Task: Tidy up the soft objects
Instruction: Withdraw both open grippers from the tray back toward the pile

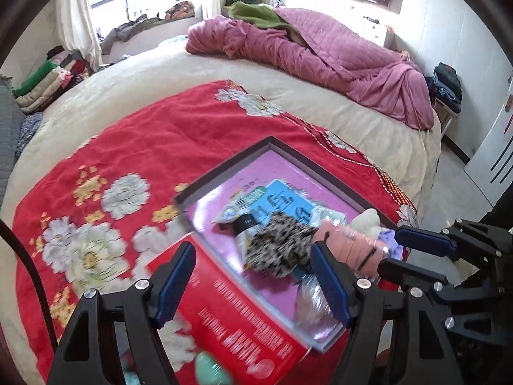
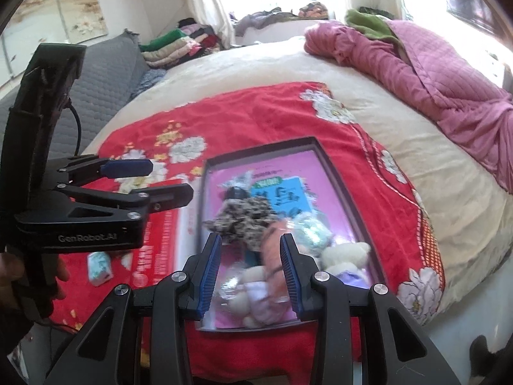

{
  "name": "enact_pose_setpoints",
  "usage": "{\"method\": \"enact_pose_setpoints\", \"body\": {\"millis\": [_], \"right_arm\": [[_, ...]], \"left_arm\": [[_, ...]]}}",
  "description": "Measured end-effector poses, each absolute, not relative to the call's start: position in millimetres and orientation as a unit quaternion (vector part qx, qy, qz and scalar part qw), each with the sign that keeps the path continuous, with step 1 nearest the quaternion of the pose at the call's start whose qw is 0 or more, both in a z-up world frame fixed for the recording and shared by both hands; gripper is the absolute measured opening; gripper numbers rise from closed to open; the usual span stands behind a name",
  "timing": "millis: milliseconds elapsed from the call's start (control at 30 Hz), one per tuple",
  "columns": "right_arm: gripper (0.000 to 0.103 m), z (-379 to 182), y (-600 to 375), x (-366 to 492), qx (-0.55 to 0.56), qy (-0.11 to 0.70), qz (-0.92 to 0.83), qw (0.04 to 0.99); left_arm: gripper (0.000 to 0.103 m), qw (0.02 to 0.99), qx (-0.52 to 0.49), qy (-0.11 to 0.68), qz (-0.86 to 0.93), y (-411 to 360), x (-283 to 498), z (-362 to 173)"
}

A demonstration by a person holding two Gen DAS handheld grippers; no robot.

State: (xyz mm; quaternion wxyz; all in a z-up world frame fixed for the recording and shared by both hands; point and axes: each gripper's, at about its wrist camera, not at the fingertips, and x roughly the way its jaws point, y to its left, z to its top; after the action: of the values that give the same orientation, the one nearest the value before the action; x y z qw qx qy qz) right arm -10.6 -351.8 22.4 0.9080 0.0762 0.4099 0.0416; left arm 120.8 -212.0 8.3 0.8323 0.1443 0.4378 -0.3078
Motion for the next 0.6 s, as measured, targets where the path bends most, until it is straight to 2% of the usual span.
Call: {"method": "enact_pose_setpoints", "body": {"millis": [267,600], "right_arm": [[0.039,33.7,-269.1,-20.9,0.040,0.398,0.117,0.909],[0.039,21.0,-205.7,-21.3,0.018,0.414,0.154,0.897]], "left_arm": [[0.074,0.851,0.129,0.446,-0.244,-106.4,108.2,13.8],[0.074,0.862,0.090,0.466,-0.179,1.3,96.2,-2.0]]}}
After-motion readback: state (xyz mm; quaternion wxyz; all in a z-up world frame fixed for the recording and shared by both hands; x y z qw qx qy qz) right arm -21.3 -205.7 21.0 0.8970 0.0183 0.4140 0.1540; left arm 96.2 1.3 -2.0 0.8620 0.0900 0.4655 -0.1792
